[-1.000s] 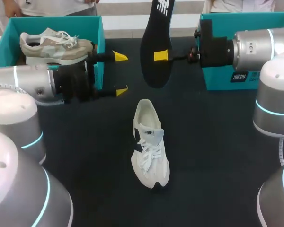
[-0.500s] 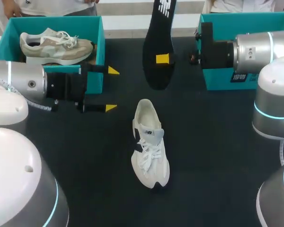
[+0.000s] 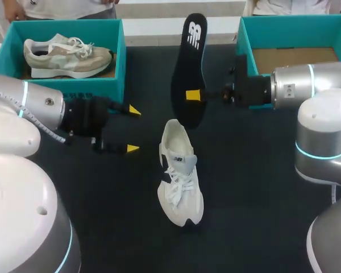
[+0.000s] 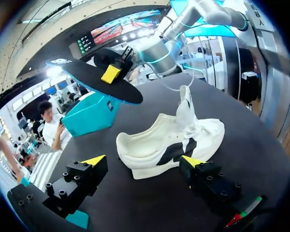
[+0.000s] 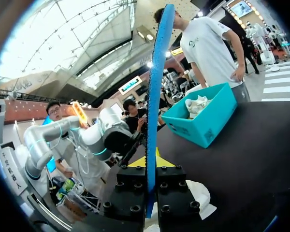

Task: Take the shoe out of the shoebox, open the shoe tongue, remove and reinsert the insole, then place the shoe into the shoebox

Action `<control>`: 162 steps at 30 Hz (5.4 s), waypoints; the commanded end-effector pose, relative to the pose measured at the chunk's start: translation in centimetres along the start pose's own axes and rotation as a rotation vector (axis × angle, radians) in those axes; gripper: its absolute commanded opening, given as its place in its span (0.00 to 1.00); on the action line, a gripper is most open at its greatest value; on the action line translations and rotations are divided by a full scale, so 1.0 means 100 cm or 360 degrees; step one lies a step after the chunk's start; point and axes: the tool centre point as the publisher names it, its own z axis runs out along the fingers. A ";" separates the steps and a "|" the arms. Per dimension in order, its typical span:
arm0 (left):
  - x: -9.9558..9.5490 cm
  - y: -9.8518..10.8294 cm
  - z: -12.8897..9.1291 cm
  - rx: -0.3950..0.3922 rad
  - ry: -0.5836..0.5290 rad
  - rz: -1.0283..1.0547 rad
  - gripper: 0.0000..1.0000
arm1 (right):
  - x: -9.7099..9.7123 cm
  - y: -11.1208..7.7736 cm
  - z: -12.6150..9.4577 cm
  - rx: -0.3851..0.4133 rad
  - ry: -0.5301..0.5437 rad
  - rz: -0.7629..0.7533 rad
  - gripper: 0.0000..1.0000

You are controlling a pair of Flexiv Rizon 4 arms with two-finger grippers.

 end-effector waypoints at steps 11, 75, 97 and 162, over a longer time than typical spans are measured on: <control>0.005 0.013 0.021 -0.0012 0.0165 0.0036 1.00 | 0.002 -0.002 0.004 -0.0012 -0.0012 -0.0002 0.00; -0.012 0.001 0.064 -0.0087 0.0161 0.0266 1.00 | -0.034 -0.051 0.043 0.0144 0.0027 -0.0180 0.00; -0.013 0.002 0.066 -0.0133 0.0131 0.0322 1.00 | -0.037 -0.052 0.050 0.0143 -0.0019 -0.0230 0.00; -0.013 0.002 0.066 -0.0133 0.0131 0.0322 1.00 | -0.048 -0.124 0.042 0.0458 -0.0018 -0.0163 0.00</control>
